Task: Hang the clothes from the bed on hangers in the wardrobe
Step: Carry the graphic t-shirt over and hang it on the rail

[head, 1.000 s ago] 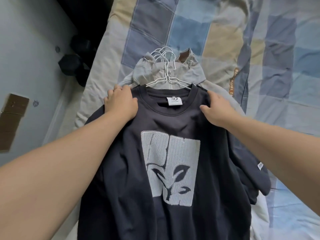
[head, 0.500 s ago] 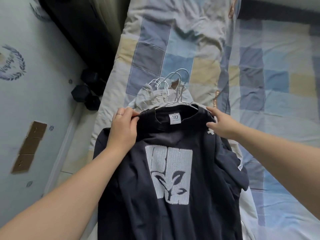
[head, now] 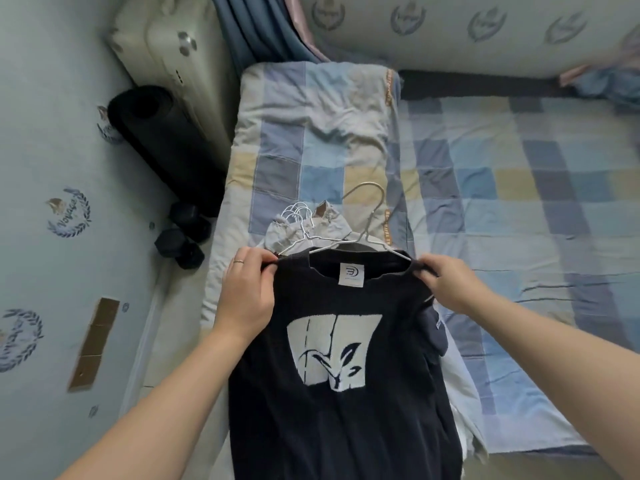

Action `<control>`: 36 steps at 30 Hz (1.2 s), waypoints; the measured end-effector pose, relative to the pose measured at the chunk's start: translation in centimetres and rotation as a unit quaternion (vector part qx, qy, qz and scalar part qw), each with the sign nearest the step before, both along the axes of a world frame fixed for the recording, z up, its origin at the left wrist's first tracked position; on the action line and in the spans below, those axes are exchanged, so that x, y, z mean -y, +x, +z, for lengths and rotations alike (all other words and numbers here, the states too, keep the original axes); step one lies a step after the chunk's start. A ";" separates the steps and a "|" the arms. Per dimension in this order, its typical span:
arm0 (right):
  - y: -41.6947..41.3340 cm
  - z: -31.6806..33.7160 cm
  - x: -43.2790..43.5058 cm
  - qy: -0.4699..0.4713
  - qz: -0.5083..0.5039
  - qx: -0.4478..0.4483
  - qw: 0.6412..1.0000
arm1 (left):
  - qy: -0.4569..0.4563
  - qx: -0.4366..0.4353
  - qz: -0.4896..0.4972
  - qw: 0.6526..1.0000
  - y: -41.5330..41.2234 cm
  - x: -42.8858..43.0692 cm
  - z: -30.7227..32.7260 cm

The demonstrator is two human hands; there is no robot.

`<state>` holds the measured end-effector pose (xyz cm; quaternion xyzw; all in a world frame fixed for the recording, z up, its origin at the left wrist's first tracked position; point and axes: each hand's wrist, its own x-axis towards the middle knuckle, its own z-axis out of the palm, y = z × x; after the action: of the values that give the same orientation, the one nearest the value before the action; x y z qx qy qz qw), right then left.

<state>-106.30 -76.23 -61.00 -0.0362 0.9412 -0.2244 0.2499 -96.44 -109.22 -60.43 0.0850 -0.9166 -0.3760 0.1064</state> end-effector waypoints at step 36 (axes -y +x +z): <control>76.8 24.8 -52.7 -0.023 -0.682 -0.292 0.670 | 0.061 -0.070 -0.657 0.748 33.1 -78.2 22.7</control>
<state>-29.51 -23.55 -36.18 0.5470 0.7229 -0.3316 -0.2611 -63.39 -31.05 -37.69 -0.5589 -0.7111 -0.4126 -0.1084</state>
